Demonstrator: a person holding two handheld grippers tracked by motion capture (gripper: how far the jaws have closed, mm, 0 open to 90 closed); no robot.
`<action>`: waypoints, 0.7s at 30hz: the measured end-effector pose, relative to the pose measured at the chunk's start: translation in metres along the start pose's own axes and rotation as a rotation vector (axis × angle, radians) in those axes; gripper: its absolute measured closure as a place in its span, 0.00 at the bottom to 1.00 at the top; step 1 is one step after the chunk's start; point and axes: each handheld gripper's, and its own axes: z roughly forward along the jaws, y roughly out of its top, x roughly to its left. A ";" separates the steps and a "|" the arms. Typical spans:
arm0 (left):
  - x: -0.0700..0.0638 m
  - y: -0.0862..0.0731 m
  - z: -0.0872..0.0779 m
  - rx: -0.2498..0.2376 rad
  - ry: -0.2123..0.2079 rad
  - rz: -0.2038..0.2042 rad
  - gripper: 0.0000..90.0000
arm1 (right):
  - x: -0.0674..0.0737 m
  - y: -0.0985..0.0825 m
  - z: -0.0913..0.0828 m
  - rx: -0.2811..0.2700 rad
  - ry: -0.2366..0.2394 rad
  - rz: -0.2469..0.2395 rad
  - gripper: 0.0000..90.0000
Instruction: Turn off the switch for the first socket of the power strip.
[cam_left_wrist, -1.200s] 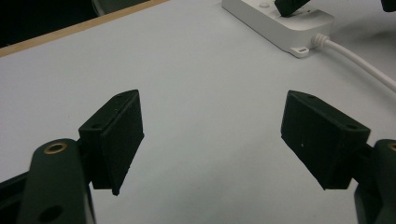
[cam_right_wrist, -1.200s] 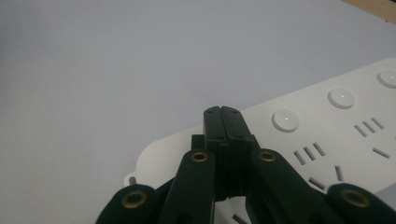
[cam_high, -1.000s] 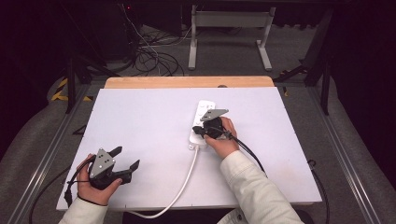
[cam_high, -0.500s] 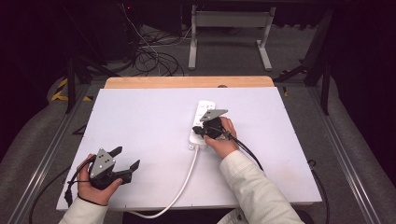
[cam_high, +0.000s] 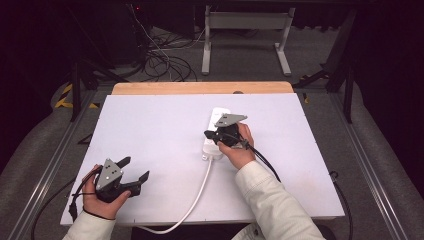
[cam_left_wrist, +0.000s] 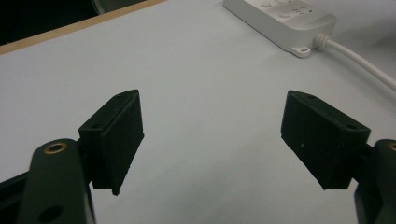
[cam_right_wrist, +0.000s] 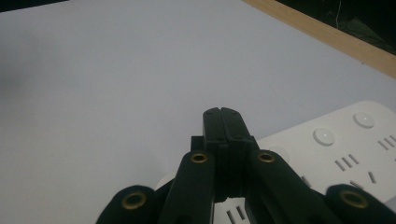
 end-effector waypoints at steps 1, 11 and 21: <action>0.000 0.000 0.000 0.000 -0.001 0.001 0.24 | 0.001 0.002 -0.002 0.002 -0.001 -0.007 1.00; -0.001 0.001 0.000 -0.002 0.002 0.000 0.24 | 0.005 0.007 -0.009 0.001 0.008 -0.017 1.00; -0.002 0.001 0.001 -0.004 -0.005 -0.006 0.24 | 0.007 0.013 -0.022 -0.042 0.018 -0.027 1.00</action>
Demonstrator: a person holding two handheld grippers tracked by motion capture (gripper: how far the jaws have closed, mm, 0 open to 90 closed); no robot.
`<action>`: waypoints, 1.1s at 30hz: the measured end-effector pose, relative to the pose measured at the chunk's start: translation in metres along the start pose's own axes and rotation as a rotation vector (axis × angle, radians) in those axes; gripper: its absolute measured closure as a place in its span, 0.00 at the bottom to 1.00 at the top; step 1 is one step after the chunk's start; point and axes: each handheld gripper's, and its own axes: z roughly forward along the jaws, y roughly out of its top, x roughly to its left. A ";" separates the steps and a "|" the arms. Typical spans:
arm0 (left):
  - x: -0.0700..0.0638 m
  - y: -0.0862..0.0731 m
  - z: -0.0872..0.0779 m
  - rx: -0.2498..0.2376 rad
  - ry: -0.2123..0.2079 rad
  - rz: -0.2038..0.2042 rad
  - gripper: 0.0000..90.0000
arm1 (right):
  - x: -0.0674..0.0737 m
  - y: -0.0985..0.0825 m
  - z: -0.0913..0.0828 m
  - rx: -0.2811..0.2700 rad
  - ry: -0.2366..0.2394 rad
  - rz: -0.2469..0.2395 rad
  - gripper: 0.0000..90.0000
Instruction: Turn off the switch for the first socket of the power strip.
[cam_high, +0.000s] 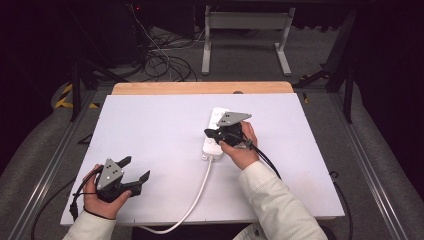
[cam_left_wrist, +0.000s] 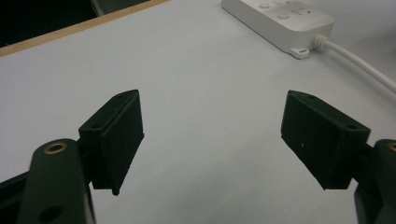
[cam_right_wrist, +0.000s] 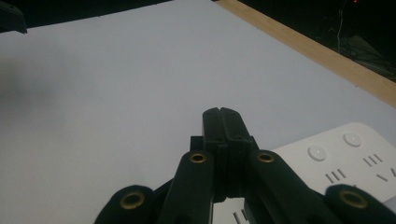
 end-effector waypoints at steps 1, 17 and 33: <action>0.000 0.000 0.000 0.000 -0.001 0.002 0.24 | 0.000 0.000 -0.002 -0.006 0.000 -0.001 1.00; 0.000 0.002 0.003 0.002 -0.010 0.018 0.24 | 0.005 0.007 -0.037 -0.061 0.012 0.012 0.55; -0.001 0.002 0.002 -0.001 -0.015 0.017 0.24 | 0.011 -0.004 -0.078 -0.084 -0.006 0.041 0.35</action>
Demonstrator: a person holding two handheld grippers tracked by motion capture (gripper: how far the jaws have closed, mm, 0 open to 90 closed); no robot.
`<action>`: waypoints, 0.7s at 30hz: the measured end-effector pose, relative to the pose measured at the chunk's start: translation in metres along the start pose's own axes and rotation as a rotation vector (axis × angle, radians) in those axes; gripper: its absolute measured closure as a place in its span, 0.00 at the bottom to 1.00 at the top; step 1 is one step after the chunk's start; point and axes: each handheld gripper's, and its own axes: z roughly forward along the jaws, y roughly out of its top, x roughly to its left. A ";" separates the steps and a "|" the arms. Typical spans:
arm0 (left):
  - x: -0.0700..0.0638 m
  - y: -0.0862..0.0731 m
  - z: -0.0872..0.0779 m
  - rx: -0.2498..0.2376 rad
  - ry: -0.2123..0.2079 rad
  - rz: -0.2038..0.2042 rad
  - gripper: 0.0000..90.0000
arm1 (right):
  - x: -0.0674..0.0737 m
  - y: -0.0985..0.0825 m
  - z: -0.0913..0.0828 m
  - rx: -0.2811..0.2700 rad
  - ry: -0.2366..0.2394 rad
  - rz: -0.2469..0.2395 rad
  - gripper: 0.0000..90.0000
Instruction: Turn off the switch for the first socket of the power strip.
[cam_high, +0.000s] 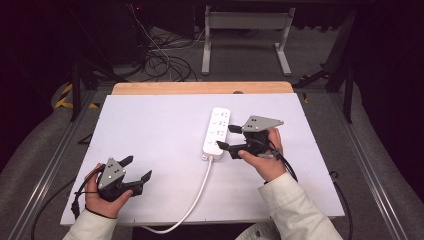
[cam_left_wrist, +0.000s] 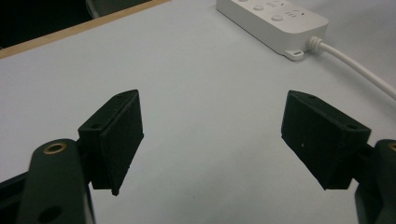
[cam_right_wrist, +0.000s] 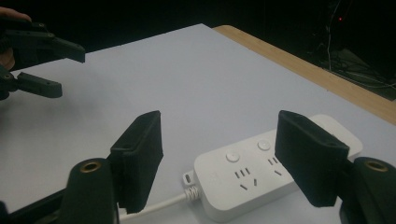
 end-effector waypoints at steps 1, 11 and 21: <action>0.000 0.000 0.000 -0.002 0.000 -0.003 0.24 | 0.000 -0.002 -0.003 0.000 -0.006 -0.001 0.35; -0.001 0.001 0.000 0.000 -0.006 -0.004 0.24 | -0.001 -0.020 -0.031 -0.010 -0.036 0.012 0.31; -0.001 0.001 -0.001 -0.002 -0.015 0.006 0.24 | -0.003 -0.046 -0.050 -0.009 -0.066 0.037 0.29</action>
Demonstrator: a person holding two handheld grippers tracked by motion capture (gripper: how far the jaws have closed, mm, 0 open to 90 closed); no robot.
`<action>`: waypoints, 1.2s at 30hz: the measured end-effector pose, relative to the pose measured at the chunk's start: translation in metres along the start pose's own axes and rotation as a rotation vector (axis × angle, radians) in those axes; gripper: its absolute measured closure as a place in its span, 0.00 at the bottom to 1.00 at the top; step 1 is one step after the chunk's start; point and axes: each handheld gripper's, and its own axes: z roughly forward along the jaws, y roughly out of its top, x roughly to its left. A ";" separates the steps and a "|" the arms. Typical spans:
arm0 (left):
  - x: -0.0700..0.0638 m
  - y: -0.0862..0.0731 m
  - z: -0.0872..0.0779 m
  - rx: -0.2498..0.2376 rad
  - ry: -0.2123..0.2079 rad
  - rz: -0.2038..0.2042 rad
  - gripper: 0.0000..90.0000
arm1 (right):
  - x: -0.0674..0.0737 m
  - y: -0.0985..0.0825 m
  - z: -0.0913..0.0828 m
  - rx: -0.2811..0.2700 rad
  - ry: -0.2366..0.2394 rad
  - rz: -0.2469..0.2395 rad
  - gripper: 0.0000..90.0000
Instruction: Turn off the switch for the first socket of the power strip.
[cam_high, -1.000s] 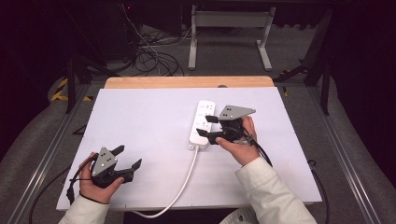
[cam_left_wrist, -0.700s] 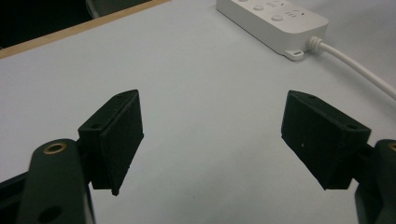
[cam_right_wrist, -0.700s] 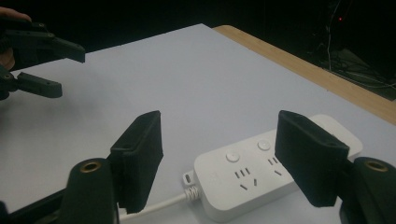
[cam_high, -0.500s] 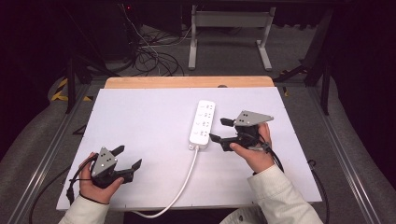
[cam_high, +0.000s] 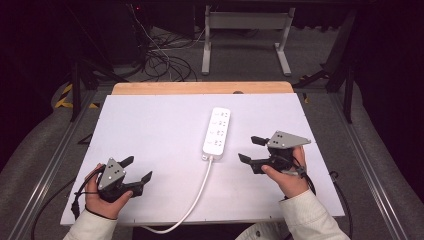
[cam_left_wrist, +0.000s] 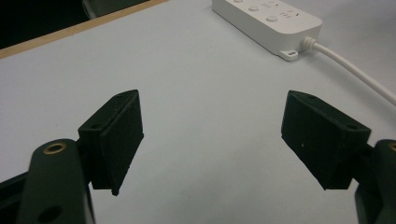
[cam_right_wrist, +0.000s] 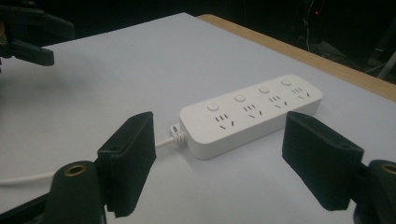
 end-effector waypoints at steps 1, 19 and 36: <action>0.000 0.000 0.000 -0.001 -0.004 -0.006 0.24 | -0.001 -0.003 -0.001 0.001 -0.002 0.004 0.28; -0.001 -0.001 -0.004 -0.009 -0.036 -0.010 0.22 | -0.014 -0.057 -0.020 0.018 -0.056 0.032 0.22; -0.004 -0.006 -0.009 -0.015 -0.042 0.023 0.20 | -0.016 -0.101 -0.039 0.102 -0.110 0.103 0.21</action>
